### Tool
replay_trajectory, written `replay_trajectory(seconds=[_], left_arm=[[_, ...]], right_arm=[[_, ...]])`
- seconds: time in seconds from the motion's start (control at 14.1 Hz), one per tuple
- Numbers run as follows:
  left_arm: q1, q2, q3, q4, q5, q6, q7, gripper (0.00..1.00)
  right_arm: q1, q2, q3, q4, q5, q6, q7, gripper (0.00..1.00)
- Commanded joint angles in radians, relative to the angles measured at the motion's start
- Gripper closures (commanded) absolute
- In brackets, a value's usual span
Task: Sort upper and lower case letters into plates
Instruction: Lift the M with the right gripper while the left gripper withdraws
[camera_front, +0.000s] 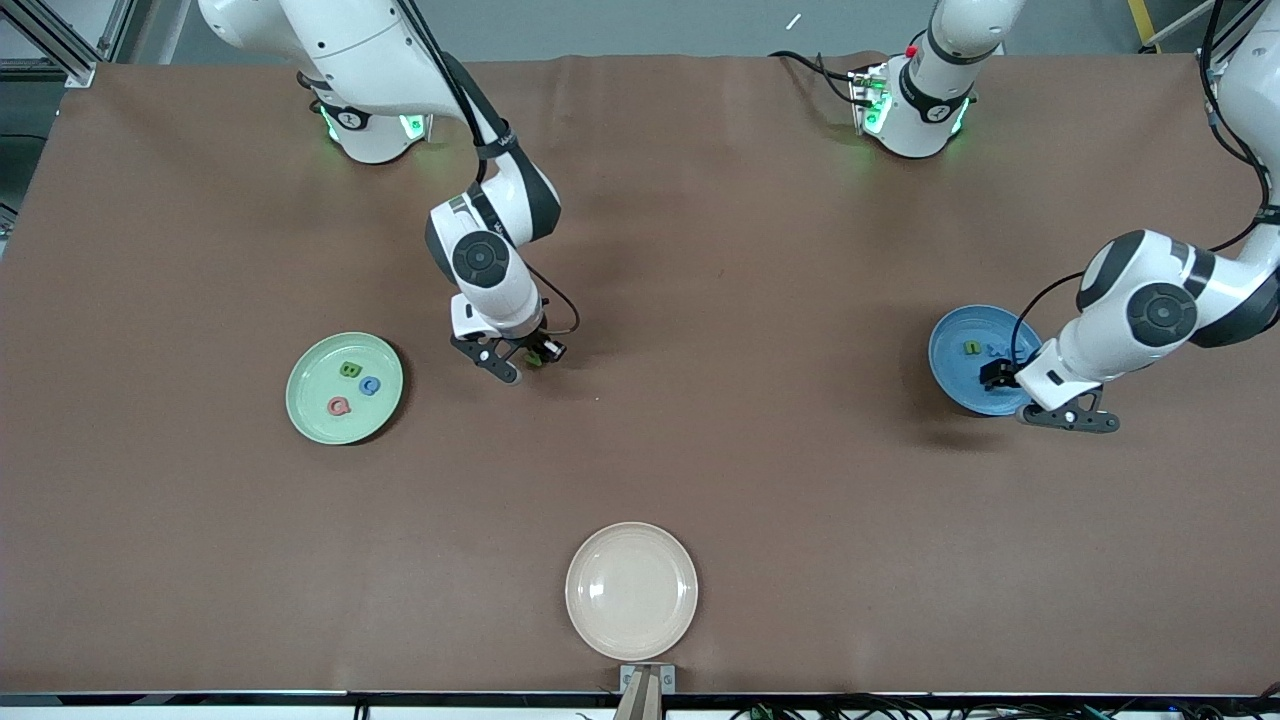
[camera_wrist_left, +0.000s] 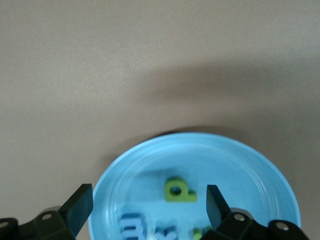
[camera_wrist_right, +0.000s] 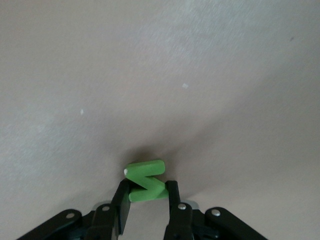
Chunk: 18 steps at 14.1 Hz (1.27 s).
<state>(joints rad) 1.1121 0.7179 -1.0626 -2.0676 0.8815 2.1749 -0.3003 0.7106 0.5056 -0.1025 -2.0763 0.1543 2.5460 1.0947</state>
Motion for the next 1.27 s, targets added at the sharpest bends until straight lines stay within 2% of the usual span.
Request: replay_trajectory(seconds=[0.0,0.14,0.28,0.42,0.57,0.71,0.92,1.06,1.2], left_arm=[[-0.044,-0.208,0.077,-0.013,-0.245,-0.006,0.203,0.00],[-0.130,-0.331,0.180,-0.011,-0.463,-0.006,0.321,0.00],[-0.281,-0.429,0.345,-0.008,-0.652,-0.006,0.424,0.00],[-0.420,-0.503,0.493,-0.009,-0.792,-0.006,0.498,0.00],[-0.551,-0.557,0.631,-0.009,-0.851,-0.009,0.509,0.00],[-0.682,-0.586,0.751,-0.008,-0.892,-0.012,0.507,0.00],[-0.926,-0.630,0.982,0.012,-0.935,-0.017,0.498,0.00],[-0.975,-0.659,1.023,0.049,-0.937,-0.061,0.494,0.00],[-1.008,-0.658,1.044,0.145,-0.937,-0.175,0.471,0.00]], right_arm=[[-0.028,-0.054,-0.029,0.005,-0.018,-0.097,-0.087,1.00],[-0.031,-0.088,-0.074,0.021,-0.019,-0.200,-0.166,1.00],[-0.031,-0.130,-0.149,0.022,-0.019,-0.280,-0.293,1.00],[-0.037,-0.166,-0.230,0.019,-0.021,-0.357,-0.476,1.00],[-0.059,-0.197,-0.287,-0.002,-0.021,-0.368,-0.638,1.00],[-0.121,-0.214,-0.293,-0.033,-0.019,-0.360,-0.758,1.00],[-0.190,-0.226,-0.293,-0.085,-0.018,-0.320,-0.867,1.00],[-0.214,-0.228,-0.292,-0.142,-0.016,-0.242,-0.912,1.00],[-0.220,-0.226,-0.290,-0.183,-0.010,-0.192,-0.923,1.00]])
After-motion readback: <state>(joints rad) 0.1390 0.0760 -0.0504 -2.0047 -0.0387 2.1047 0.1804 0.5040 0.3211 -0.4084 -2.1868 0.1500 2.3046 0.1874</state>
